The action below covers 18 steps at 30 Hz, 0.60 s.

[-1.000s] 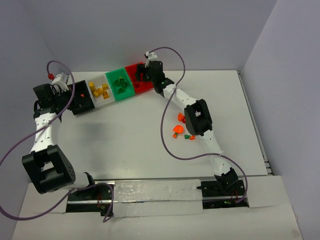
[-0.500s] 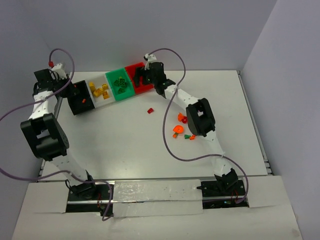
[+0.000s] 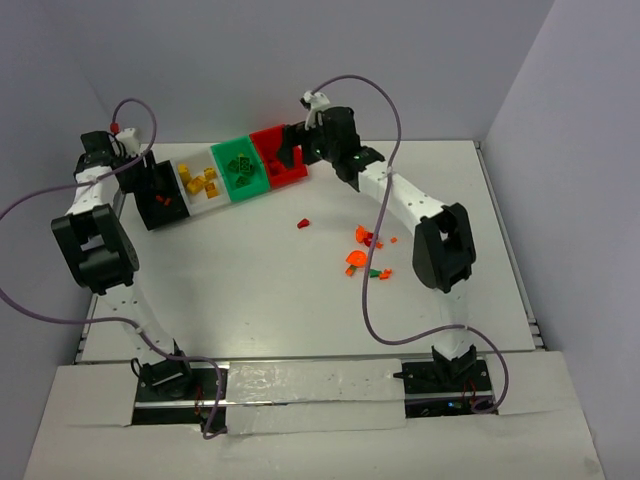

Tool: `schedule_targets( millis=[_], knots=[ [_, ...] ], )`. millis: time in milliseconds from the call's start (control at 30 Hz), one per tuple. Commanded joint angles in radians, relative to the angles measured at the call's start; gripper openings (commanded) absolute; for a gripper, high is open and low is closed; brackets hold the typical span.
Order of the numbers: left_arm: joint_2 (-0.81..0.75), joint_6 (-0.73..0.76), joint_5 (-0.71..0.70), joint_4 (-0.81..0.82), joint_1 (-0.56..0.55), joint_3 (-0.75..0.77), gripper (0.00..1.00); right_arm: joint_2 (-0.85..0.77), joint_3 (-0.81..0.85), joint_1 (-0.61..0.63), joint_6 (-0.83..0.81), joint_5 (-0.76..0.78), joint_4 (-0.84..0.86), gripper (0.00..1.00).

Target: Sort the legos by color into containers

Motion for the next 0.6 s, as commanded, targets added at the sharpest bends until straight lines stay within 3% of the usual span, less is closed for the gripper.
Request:
schedule_targets(
  millis=[0, 200, 333, 433, 567],
  knots=[
    [-0.018, 0.052, 0.009, -0.037, -0.038, 0.104, 0.68, -0.126, -0.128, -0.052, -0.005, -0.049, -0.101, 1.0],
    [-0.127, 0.134, 0.085, -0.058, -0.133, 0.072, 0.66, -0.292, -0.324, -0.149, 0.016, -0.117, -0.166, 1.0],
    [-0.217, 0.215, 0.183, -0.074, -0.328, -0.01, 0.64, -0.432, -0.484, -0.262, -0.022, -0.13, -0.231, 0.99],
    [-0.2, 0.257, 0.218, -0.104, -0.437, -0.01, 0.65, -0.492, -0.548, -0.313, -0.055, -0.117, -0.271, 0.99],
    [-0.109, 0.177, 0.183, -0.061, -0.589, 0.015, 0.63, -0.602, -0.646, -0.396, -0.09, -0.095, -0.316, 0.98]
  ],
)
